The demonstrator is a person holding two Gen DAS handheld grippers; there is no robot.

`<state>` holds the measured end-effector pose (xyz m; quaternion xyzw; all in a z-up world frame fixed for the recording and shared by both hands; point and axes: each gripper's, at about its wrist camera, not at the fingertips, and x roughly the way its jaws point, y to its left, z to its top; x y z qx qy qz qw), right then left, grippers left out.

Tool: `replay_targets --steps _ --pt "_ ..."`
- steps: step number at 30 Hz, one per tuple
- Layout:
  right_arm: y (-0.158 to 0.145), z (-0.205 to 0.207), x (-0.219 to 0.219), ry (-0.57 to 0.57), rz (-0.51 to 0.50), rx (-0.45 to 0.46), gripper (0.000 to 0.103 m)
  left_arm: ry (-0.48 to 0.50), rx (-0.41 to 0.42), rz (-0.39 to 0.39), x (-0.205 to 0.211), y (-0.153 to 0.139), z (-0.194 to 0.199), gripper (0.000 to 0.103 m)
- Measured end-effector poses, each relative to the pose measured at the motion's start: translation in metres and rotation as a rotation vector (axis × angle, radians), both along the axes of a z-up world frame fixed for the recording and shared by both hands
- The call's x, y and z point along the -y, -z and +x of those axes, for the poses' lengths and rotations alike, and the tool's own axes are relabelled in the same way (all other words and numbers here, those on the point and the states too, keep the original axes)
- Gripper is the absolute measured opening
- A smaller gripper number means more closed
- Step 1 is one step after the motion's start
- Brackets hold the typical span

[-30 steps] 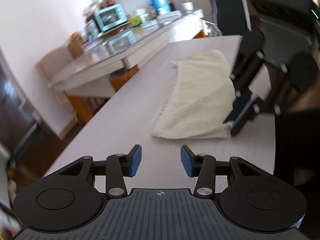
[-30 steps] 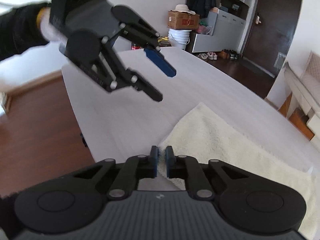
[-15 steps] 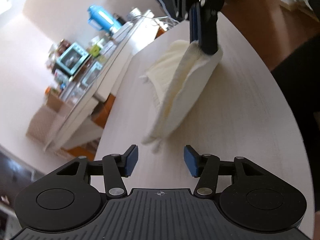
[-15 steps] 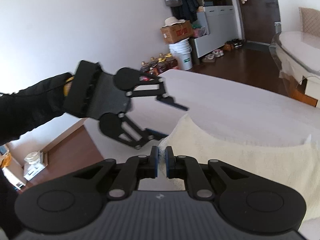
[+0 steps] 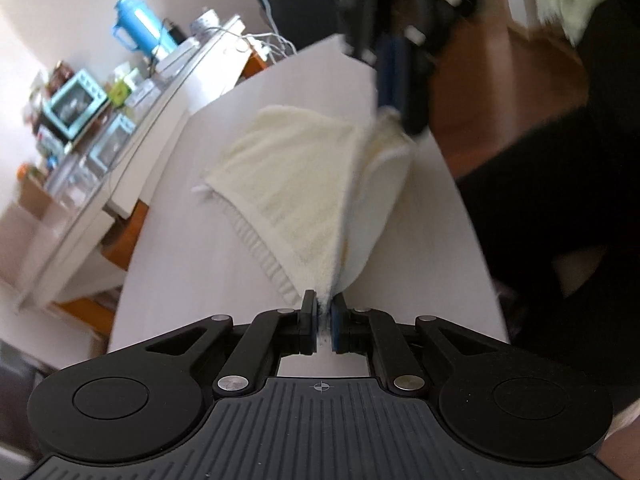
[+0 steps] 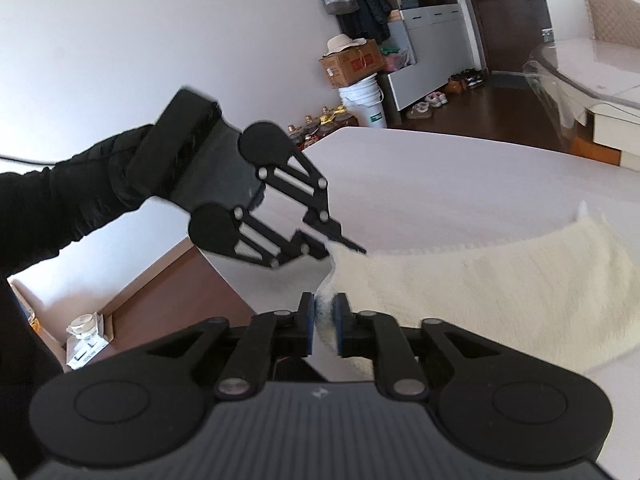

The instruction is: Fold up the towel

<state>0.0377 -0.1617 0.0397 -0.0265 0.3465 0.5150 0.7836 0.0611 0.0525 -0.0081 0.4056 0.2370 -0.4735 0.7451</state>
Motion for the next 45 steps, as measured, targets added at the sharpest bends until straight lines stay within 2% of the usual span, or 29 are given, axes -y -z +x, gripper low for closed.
replay_targets --steps 1,5,10,12,19,24,25,26,28,33,37,40,45 --pt "-0.001 -0.004 0.002 0.005 -0.007 0.015 0.022 -0.005 -0.008 -0.003 0.0 -0.003 0.001 0.006" --pt "0.004 -0.031 0.006 0.043 -0.076 0.124 0.038 -0.035 -0.056 -0.017 0.01 -0.022 0.012 0.006" --pt "0.013 -0.064 0.0 0.072 -0.139 0.249 0.04 -0.083 -0.096 -0.032 0.023 -0.038 0.021 0.006" --pt "0.015 -0.076 -0.007 0.08 -0.151 0.296 0.044 -0.103 -0.114 -0.04 0.034 -0.045 0.026 0.006" --pt "0.027 -0.103 -0.037 0.108 -0.224 0.462 0.047 -0.127 -0.141 -0.054 0.054 -0.064 0.017 0.006" --pt "0.036 -0.112 -0.052 0.182 -0.25 0.52 0.046 -0.141 -0.151 -0.041 0.065 -0.07 0.015 0.006" --pt "0.036 -0.113 -0.051 0.194 -0.247 0.52 0.039 -0.144 -0.148 -0.036 0.066 -0.071 0.015 0.007" --pt "0.036 -0.113 -0.049 0.206 -0.245 0.52 0.026 -0.148 -0.141 -0.028 0.065 -0.071 0.014 0.006" --pt "0.037 -0.113 -0.047 0.231 -0.24 0.52 0.012 -0.152 -0.123 -0.003 0.062 -0.071 0.011 0.007" --pt "0.024 -0.111 -0.015 0.217 -0.237 0.478 0.006 -0.083 -0.013 0.144 0.059 -0.057 -0.009 0.007" --pt "0.008 -0.098 0.006 0.181 -0.158 0.372 0.005 -0.018 0.022 0.19 0.063 -0.052 -0.02 0.007" --pt "-0.005 -0.083 0.022 0.181 -0.09 0.299 0.005 -0.023 0.032 0.177 0.066 -0.058 -0.011 0.007" --pt "-0.02 -0.043 0.054 0.247 0.003 0.231 0.005 -0.032 0.064 0.157 0.08 -0.068 0.019 0.007"
